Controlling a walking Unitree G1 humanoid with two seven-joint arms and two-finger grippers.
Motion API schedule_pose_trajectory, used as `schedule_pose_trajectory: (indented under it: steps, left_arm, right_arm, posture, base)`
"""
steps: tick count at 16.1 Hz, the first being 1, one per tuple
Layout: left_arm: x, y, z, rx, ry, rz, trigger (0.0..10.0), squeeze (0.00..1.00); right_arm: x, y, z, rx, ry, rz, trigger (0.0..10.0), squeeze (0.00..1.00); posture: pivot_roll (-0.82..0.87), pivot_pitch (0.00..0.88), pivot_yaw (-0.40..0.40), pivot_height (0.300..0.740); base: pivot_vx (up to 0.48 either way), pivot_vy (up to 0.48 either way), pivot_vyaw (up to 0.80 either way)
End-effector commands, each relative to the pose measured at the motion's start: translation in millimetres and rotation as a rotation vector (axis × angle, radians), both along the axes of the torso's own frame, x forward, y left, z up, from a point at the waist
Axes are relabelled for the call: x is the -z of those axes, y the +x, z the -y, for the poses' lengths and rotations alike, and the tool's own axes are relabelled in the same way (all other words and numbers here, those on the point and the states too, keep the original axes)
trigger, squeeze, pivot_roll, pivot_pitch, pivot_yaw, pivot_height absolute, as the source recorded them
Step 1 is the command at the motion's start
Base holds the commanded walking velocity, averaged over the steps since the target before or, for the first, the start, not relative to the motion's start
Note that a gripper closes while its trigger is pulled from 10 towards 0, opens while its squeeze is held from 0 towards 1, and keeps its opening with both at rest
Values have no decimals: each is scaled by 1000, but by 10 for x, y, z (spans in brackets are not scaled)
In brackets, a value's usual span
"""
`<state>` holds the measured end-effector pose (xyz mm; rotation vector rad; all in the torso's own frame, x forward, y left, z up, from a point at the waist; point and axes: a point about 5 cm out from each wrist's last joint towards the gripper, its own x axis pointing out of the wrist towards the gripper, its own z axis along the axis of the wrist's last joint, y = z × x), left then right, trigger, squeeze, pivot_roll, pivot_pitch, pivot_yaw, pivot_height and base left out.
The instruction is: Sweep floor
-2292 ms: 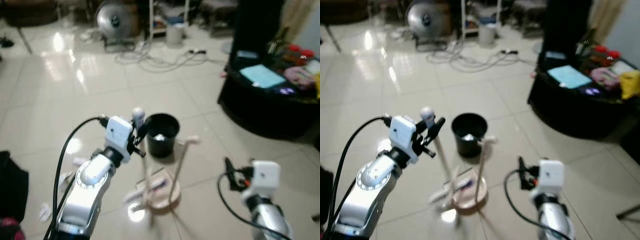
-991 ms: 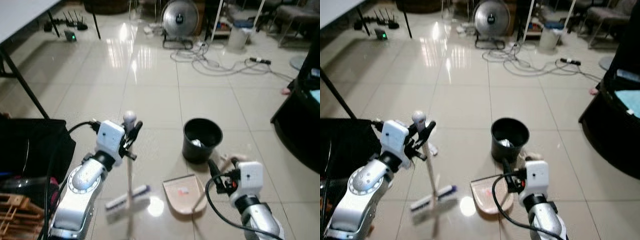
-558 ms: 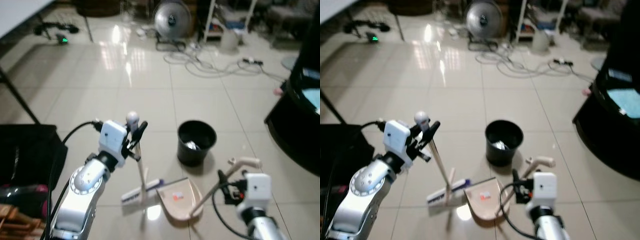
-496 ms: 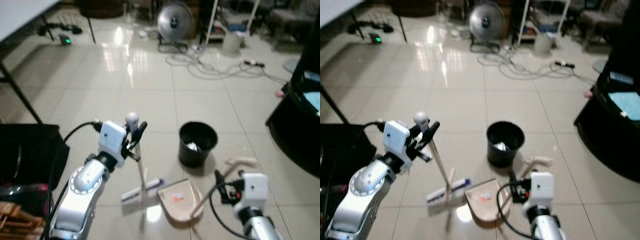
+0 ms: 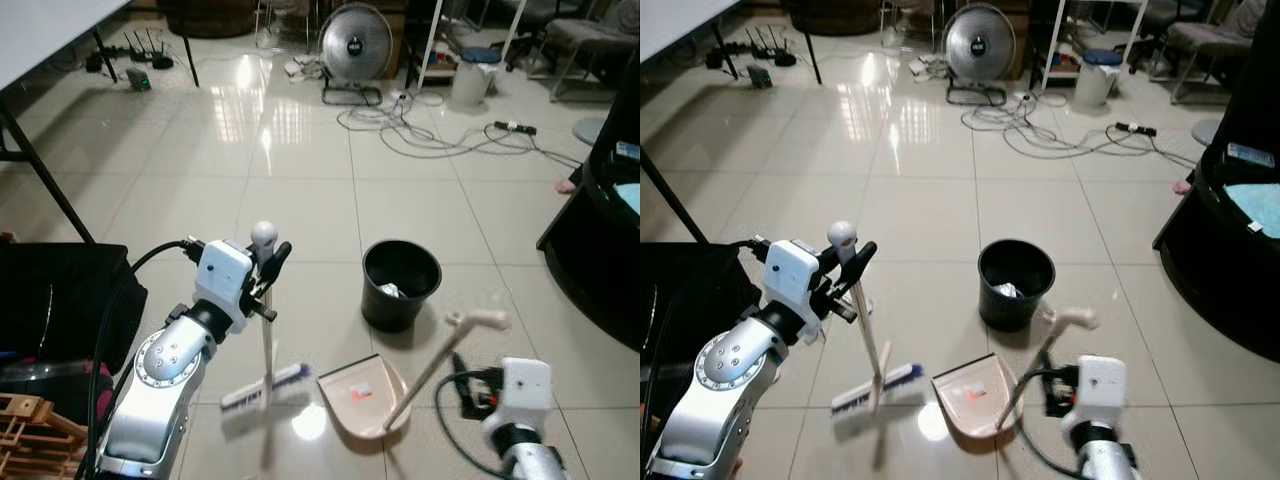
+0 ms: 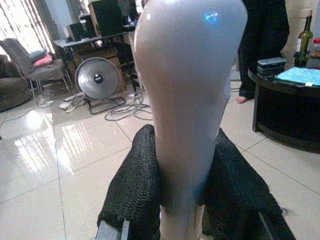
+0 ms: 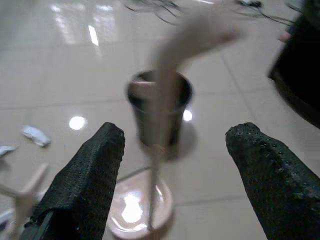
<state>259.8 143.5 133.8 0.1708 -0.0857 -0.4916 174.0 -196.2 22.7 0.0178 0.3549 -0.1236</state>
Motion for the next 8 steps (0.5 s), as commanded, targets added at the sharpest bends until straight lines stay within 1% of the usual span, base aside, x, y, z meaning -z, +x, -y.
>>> schedule_pose_trajectory:
  steps: [1, 3, 4, 6, 8]
  left_arm:
    - [-82, 28, 7, 5, -2, 42, 10000, 0]
    - [-93, 29, 17, 5, -4, 46, 10000, 0]
    - [-99, 26, 27, 12, 0, 48, 10000, 0]
    - [-104, 26, 27, 12, 1, 49, 10000, 0]
    - [-94, 30, 0, 5, 6, 47, 10000, 0]
  right_arm:
    - [-23, 39, 42, 7, -7, 33, 10000, 0]
    - [-32, 140, 93, -10, -45, 80, 10000, 0]
    - [-44, 220, 131, -3, -78, 109, 10000, 0]
    - [-62, 288, 167, 14, -97, 132, 10000, 0]
    - [-111, 419, 111, -54, -78, 190, 10000, 0]
  posture:
    - [37, 61, -2, 740]
    - [39, 65, 3, 740]
    - [49, 67, 2, 740]
    - [55, 70, 4, 740]
    - [61, 70, 4, 740]
  base:
    - [0, 0, 0]
    - [0, 0, 0]
    - [0, 0, 0]
    - [0, 0, 0]
    - [0, 0, 0]
